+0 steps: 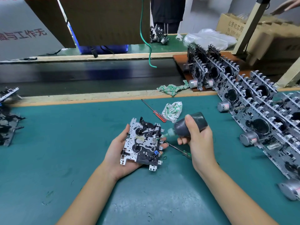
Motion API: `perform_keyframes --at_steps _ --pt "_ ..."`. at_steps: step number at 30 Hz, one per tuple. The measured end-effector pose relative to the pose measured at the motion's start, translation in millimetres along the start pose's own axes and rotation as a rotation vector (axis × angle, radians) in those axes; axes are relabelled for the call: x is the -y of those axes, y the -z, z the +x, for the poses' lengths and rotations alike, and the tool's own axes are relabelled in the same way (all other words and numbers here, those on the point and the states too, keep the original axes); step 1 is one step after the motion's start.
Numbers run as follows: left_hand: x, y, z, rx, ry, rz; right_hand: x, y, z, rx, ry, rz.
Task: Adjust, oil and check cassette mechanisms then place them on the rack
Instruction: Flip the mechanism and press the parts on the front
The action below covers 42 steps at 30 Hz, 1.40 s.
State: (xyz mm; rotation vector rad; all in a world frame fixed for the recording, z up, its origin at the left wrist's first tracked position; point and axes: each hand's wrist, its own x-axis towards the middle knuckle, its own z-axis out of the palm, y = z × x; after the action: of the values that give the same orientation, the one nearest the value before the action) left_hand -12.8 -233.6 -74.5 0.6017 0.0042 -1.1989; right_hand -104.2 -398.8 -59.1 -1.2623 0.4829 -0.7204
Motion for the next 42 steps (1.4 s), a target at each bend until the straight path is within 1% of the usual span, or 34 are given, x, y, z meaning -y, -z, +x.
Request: perform_keyframes --at_steps 5,11,13,16,18,20,23,27,30,31,32,34,35,36,37,39,42 --pt "-0.1 -0.2 -0.3 0.001 0.005 -0.001 -0.9 -0.1 1.6 -0.009 0.009 0.034" --pt "-0.2 0.3 -0.2 -0.002 0.004 0.012 0.8 0.5 1.1 -0.007 0.005 0.016" --pt "-0.1 0.3 -0.3 -0.001 -0.002 0.016 4.8 1.2 2.2 -0.002 0.001 0.056" --pt "-0.1 0.0 0.0 -0.005 -0.007 0.044 11.7 7.7 8.6 -0.045 0.030 0.109" --pt "0.2 -0.1 0.0 -0.006 -0.011 0.055 14.3 14.7 13.2 -0.067 0.080 0.021" --pt "0.8 -0.4 -0.2 -0.003 -0.013 0.053 13.6 20.9 18.3 -0.051 0.103 -0.107" --pt "1.8 -0.6 0.0 0.007 -0.023 0.059 6.7 25.3 24.2 0.007 0.089 -0.156" --pt "2.0 -0.6 -0.7 0.030 -0.025 0.063 -4.6 26.0 26.4 0.060 0.142 -0.422" --pt "1.4 -1.2 -1.5 0.052 -0.015 0.063 -10.4 23.1 23.7 0.113 0.121 -0.492" --pt "1.3 -1.4 -1.8 0.061 -0.013 0.062 -8.9 21.5 21.4 0.084 0.142 -0.493" --pt "1.4 -1.7 -2.0 0.069 -0.011 0.062 -6.2 20.8 19.3 0.019 0.220 -0.510" --pt "0.8 -2.0 -2.3 0.077 -0.004 0.067 2.1 21.8 13.2 -0.115 0.488 -0.588" --pt "-0.1 -2.3 -2.8 0.075 0.005 0.079 6.0 22.2 8.2 -0.131 0.614 -0.626" --pt "-1.7 -2.9 -4.1 0.072 0.020 0.099 9.4 21.7 2.1 -0.105 0.694 -0.660" --pt "-3.8 -3.3 -5.8 0.076 0.042 0.129 11.7 20.5 -4.2 -0.052 0.735 -0.702" --pt "-9.3 -0.9 -12.0 0.079 0.096 0.240 14.0 15.4 -19.0 0.094 0.729 -0.824" --pt "-15.6 3.7 -21.5 0.029 0.191 0.446 16.1 13.8 -37.8 0.328 0.682 -1.055"
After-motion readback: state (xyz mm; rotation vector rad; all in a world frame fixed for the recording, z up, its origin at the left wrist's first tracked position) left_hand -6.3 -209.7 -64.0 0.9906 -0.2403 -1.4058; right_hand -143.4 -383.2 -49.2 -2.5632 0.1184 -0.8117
